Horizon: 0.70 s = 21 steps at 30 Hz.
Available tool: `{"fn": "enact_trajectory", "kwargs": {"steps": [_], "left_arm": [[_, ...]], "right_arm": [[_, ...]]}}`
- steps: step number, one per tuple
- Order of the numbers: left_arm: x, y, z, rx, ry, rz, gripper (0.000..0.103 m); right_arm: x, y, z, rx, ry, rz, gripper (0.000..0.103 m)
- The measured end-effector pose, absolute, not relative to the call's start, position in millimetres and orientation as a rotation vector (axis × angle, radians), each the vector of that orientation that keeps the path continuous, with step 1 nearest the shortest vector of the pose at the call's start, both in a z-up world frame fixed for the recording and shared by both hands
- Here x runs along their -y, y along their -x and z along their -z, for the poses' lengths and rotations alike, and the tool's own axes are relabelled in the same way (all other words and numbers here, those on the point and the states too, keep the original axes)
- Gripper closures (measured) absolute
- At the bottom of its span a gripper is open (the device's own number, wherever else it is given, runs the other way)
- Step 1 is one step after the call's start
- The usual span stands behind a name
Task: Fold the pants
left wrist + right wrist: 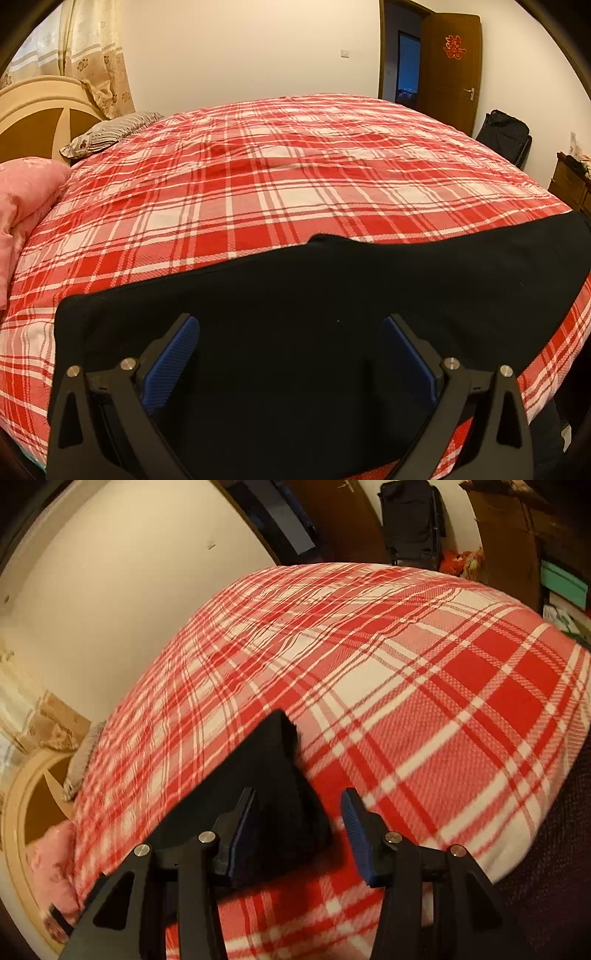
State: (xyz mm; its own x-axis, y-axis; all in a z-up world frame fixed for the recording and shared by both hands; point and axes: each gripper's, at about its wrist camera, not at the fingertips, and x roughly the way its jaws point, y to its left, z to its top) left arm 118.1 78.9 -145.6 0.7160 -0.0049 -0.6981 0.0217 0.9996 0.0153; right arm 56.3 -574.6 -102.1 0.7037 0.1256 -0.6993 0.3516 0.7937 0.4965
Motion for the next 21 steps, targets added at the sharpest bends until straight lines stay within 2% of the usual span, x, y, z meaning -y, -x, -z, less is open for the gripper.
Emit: {"fn": "enact_trajectory", "kwargs": {"steps": [7, 8, 11, 12, 21], "left_arm": [[-85.1, -123.6, 155.2, -0.812, 0.014, 0.016, 0.001], [-85.4, -126.3, 159.9, -0.826, 0.021, 0.017, 0.001], [-83.4, -133.5, 169.3, -0.852, 0.01, 0.01, 0.001], [-81.9, -134.4, 168.8, -0.847, 0.0, 0.008, 0.0], [-68.8, -133.6, 149.7, -0.828, 0.009, 0.094, 0.0]], "right_arm": [[585.6, -70.6, 111.2, -0.787, -0.772, -0.002, 0.054], [586.5, -71.9, 113.2, -0.788, -0.774, -0.004, 0.058], [593.0, -74.8, 119.9, -0.798, -0.797, 0.014, 0.083], [594.5, -73.8, 121.0, -0.788, -0.817, -0.002, 0.085], [564.6, -67.4, 87.1, -0.705, -0.697, 0.025, 0.089]]}}
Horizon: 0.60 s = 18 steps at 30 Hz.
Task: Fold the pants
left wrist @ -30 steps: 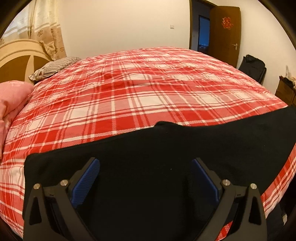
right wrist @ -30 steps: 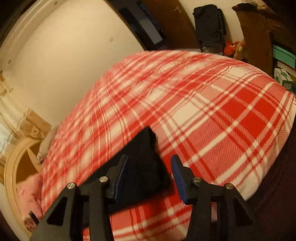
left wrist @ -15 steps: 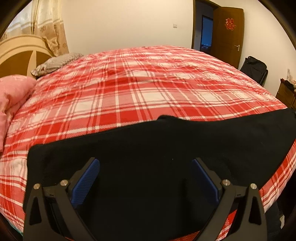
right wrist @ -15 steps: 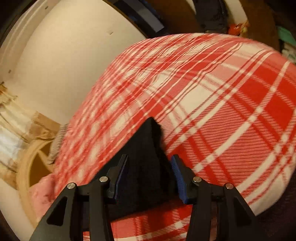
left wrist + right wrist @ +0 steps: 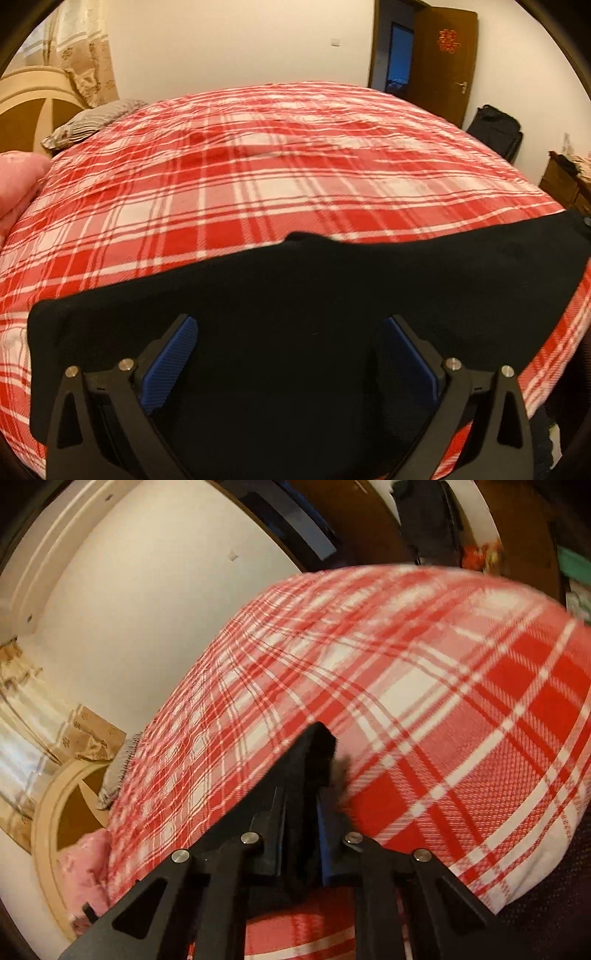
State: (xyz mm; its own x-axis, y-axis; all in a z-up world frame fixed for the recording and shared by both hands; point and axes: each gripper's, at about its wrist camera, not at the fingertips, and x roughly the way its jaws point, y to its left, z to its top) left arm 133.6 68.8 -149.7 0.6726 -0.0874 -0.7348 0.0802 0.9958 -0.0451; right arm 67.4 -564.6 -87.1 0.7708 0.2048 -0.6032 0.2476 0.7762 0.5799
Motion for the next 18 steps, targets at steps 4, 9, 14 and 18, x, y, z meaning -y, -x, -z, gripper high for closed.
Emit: {"fn": "enact_trajectory", "kwargs": {"steps": [4, 9, 14, 18], "left_arm": [[-58.1, -134.4, 137.5, -0.811, 0.032, 0.16, 0.001], [-39.6, -142.5, 125.6, -0.788, 0.047, 0.224, 0.001], [-18.8, -145.7, 119.8, -0.768, 0.033, 0.277, 0.001], [-2.8, -148.6, 120.0, -0.776, 0.04, 0.342, 0.001]], "right_arm": [[523.0, -70.7, 47.0, -0.655, -0.545, -0.011, 0.089], [444.9, -86.3, 4.0, -0.611, -0.319, -0.073, 0.089], [373.1, -105.6, 10.8, -0.642, -0.157, -0.145, 0.089], [328.1, -121.8, 53.3, -0.728, -0.036, -0.174, 0.089]]}}
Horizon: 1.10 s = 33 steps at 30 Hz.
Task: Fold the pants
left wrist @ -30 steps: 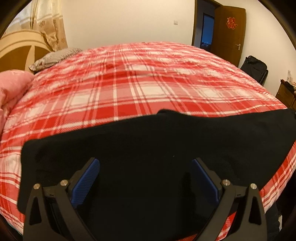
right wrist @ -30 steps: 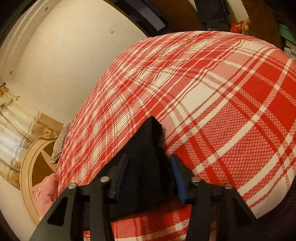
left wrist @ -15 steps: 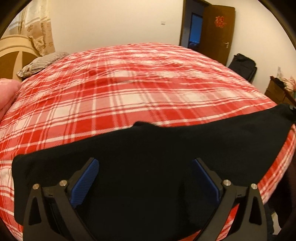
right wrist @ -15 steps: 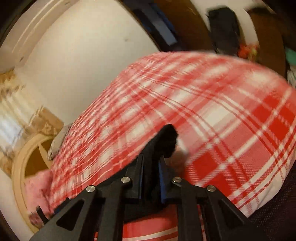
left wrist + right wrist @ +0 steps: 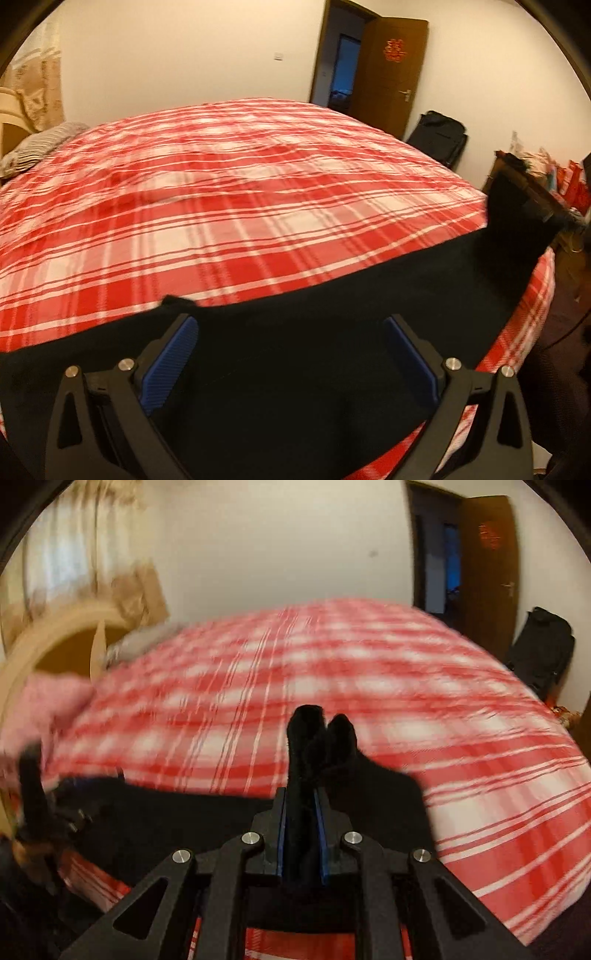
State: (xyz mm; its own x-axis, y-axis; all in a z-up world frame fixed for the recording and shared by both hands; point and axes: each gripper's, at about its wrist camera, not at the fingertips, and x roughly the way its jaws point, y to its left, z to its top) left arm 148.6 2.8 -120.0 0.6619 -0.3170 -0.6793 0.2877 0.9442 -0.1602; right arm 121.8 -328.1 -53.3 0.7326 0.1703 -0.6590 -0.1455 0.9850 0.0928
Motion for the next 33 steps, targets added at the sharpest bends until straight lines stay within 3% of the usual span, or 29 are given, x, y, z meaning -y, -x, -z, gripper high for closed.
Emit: {"fn": "enact_trajectory", "kwargs": {"steps": [7, 11, 12, 22, 28, 33], "left_arm": [[27.6, -154.5, 123.6, -0.817, 0.07, 0.455, 0.001], [57.1, -160.5, 125.6, -0.85, 0.081, 0.53, 0.003], [63.5, -161.8, 125.9, -0.856, 0.082, 0.545, 0.004], [142.9, -178.4, 130.7, -0.965, 0.123, 0.722, 0.027], [178.8, -183.6, 130.0, -0.999, 0.137, 0.758, 0.028], [191.9, -192.3, 134.0, -1.018, 0.118, 0.722, 0.042]], "right_arm": [[313.4, -121.6, 114.0, -0.854, 0.008, -0.229, 0.087], [316.7, -110.4, 111.2, -0.834, 0.022, -0.293, 0.056], [319.0, -103.6, 107.6, -0.82, 0.024, -0.322, 0.055], [380.7, -74.9, 92.3, -0.632, -0.164, -0.334, 0.055], [412.6, -75.9, 94.8, -0.561, -0.311, -0.236, 0.055], [426.3, -75.5, 96.2, -0.529, -0.374, -0.189, 0.054]]}}
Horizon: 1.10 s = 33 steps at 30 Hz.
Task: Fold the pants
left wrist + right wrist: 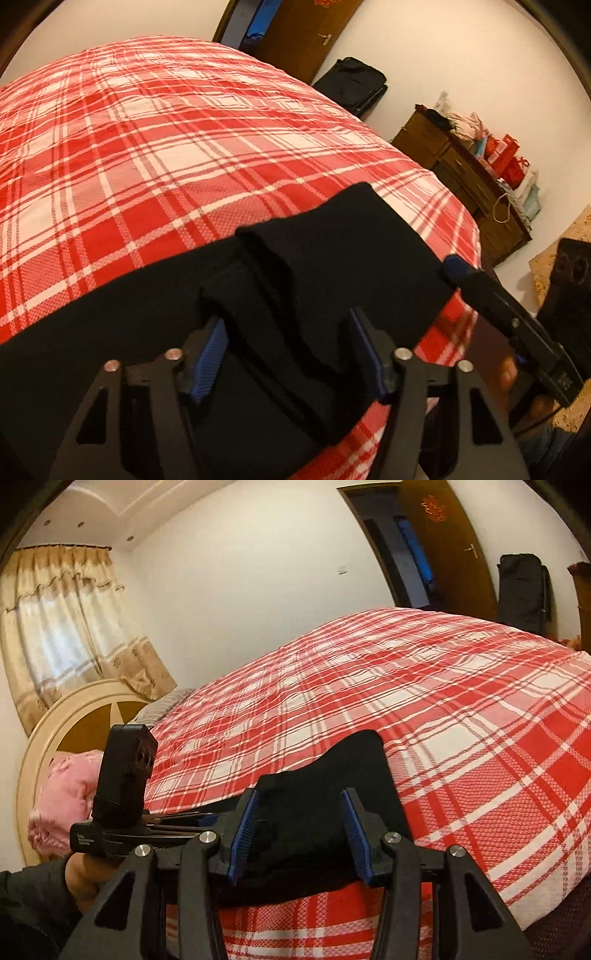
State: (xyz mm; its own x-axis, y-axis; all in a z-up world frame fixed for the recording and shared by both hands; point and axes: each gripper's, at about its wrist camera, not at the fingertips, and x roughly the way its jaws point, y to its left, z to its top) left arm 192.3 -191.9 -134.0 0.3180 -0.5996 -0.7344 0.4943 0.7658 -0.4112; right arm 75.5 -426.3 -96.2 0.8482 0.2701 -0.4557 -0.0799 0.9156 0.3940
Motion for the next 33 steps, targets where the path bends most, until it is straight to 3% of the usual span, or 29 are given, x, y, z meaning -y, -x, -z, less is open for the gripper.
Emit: {"fn": "enact_trajectory", "kwargs": {"steps": [2, 4, 7, 9, 21, 33], "left_arm": [[191.2, -196.1, 132.8, -1.017, 0.121, 0.711, 0.054], [189.8, -199.9, 132.2, -1.02, 0.14, 0.711, 0.081], [186.8, -204.2, 131.6, -1.035, 0.172, 0.716, 0.092], [182.5, -202.2, 127.9, -1.032, 0.187, 0.721, 0.094], [147.8, -188.1, 84.7, -0.939, 0.189, 0.7, 0.097], [89.0, -187.1, 87.2, -0.974, 0.263, 0.596, 0.097]], "right_arm": [[429.0, -73.9, 97.5, -0.521, -0.385, -0.176, 0.054], [431.2, -71.1, 98.5, -0.513, -0.395, -0.17, 0.054], [431.0, -66.9, 97.0, -0.487, -0.387, -0.158, 0.052], [429.6, -63.5, 95.4, -0.462, -0.376, -0.149, 0.048], [425.1, -54.9, 94.5, -0.422, -0.351, -0.148, 0.046], [410.9, -54.6, 98.4, -0.441, -0.302, -0.172, 0.045]]}}
